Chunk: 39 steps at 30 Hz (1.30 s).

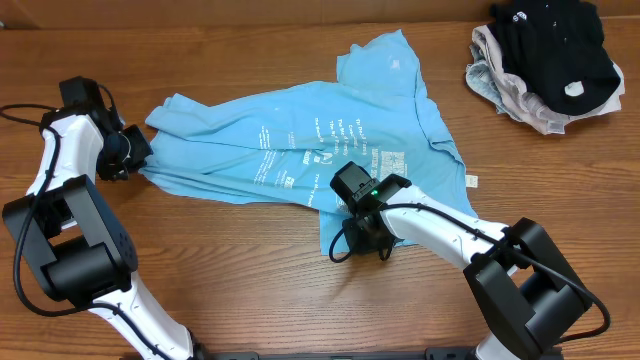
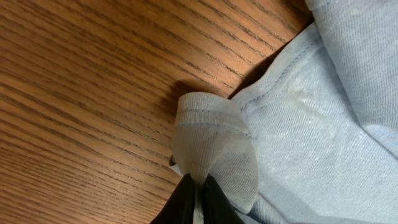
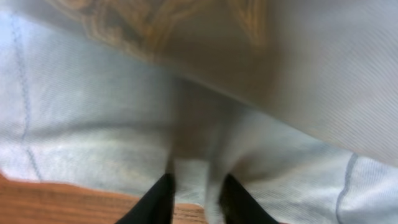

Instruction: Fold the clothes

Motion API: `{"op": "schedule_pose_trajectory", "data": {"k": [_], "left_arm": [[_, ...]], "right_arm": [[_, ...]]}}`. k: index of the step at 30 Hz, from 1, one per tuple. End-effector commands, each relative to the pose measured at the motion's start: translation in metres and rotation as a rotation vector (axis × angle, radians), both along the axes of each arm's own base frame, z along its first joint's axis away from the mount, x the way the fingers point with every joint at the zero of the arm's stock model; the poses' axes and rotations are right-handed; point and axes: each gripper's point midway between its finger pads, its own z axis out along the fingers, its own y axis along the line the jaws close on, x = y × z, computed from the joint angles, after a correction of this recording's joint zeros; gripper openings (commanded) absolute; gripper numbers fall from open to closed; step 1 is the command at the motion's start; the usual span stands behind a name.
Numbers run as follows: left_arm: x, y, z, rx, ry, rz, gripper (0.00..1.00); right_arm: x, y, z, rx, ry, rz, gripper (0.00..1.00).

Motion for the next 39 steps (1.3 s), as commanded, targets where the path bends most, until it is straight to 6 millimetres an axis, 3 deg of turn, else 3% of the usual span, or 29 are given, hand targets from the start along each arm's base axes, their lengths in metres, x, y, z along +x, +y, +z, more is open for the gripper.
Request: {"op": "schedule_pose_trajectory", "data": {"k": [1, 3, 14, 21, 24, 26, 30, 32, 35, 39], "left_arm": [[-0.002, -0.004, -0.001, -0.013, 0.004, -0.002, 0.08], [-0.002, -0.004, -0.001, -0.013, 0.004, -0.001, 0.08], [-0.003, 0.0, -0.001, -0.009, 0.003, 0.007, 0.05], [-0.001, 0.001, -0.001, -0.007, -0.004, 0.007, 0.05], [-0.001, 0.001, -0.001, -0.007, -0.004, 0.006, 0.05], [-0.001, 0.0, -0.001, -0.008, -0.003, 0.006, 0.05], [-0.001, 0.0, -0.001, -0.01, -0.004, 0.006, 0.06], [-0.001, 0.0, -0.001, -0.01, -0.004, 0.006, 0.06], [-0.001, 0.0, -0.001, -0.01, -0.004, 0.006, 0.06], [-0.001, 0.0, -0.001, -0.01, -0.004, 0.006, 0.06]], "right_arm": [[-0.001, -0.007, -0.004, -0.033, -0.004, -0.053, 0.16], [0.0, -0.016, -0.004, -0.076, -0.015, -0.105, 0.04], [-0.01, -0.091, 0.003, -0.258, 0.103, -0.349, 0.04], [0.006, -0.148, 0.005, -0.235, 0.165, -0.547, 0.04], [0.011, -0.164, 0.006, -0.173, 0.198, -0.608, 0.04], [0.013, -0.165, 0.008, -0.103, 0.226, -0.606, 0.04], [0.019, -0.153, 0.025, 0.016, 0.199, -0.563, 0.15], [0.019, -0.145, 0.038, 0.052, 0.171, -0.546, 0.23], [0.012, -0.132, 0.056, 0.092, 0.148, -0.523, 0.49], [-0.005, -0.123, 0.062, 0.079, 0.166, -0.527, 0.54]]}}
